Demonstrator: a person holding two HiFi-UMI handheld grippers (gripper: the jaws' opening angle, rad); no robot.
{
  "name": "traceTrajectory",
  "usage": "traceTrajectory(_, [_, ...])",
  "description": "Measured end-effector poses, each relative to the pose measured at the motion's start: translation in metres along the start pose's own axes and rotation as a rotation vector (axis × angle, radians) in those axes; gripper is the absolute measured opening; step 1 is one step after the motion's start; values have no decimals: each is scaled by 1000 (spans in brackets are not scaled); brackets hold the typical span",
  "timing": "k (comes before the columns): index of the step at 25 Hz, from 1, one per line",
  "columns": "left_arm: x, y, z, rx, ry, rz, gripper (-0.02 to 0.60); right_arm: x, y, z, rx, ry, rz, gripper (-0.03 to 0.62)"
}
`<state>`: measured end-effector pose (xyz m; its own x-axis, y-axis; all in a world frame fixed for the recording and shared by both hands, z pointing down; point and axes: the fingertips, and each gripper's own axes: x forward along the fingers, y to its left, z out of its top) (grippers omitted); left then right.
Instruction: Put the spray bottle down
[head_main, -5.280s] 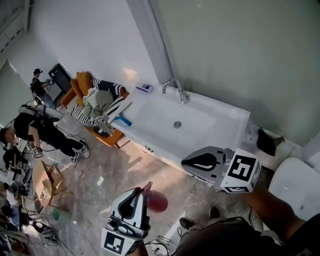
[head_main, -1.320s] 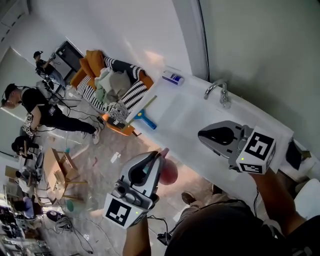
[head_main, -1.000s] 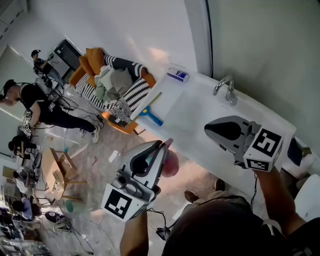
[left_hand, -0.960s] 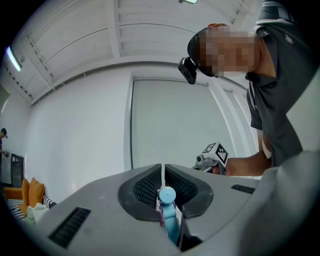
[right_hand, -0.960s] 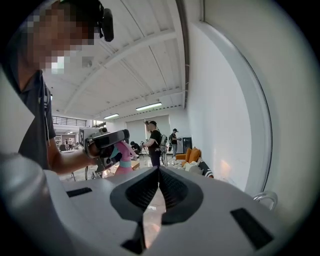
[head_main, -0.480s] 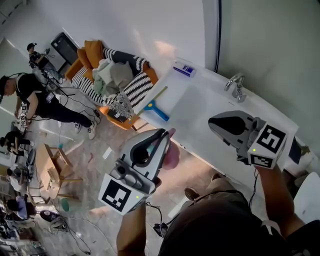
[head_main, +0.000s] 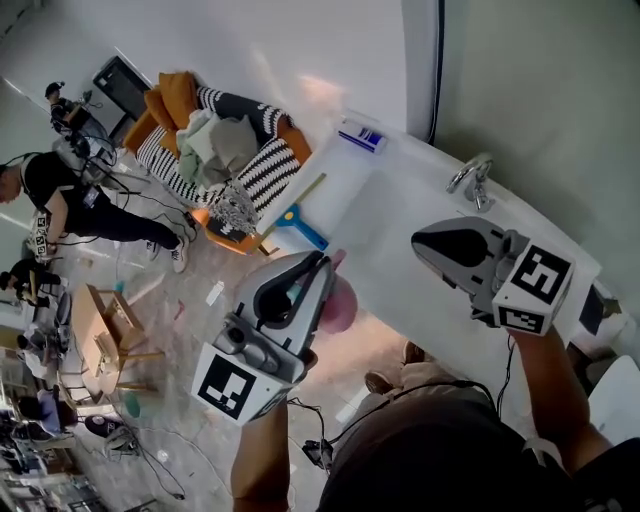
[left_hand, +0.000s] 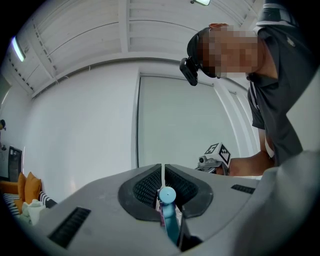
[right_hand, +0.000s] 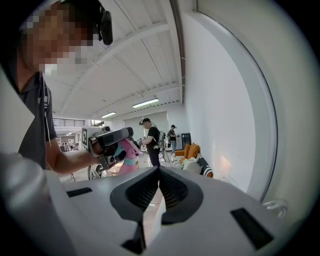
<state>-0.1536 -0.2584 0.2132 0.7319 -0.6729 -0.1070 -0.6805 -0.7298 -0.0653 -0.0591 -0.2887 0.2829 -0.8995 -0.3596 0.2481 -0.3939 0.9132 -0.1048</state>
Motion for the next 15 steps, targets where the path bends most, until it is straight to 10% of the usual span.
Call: traceTrajectory(15, [50,24,-21,5,30,3,23,10,-50,-14,25,23,39,9])
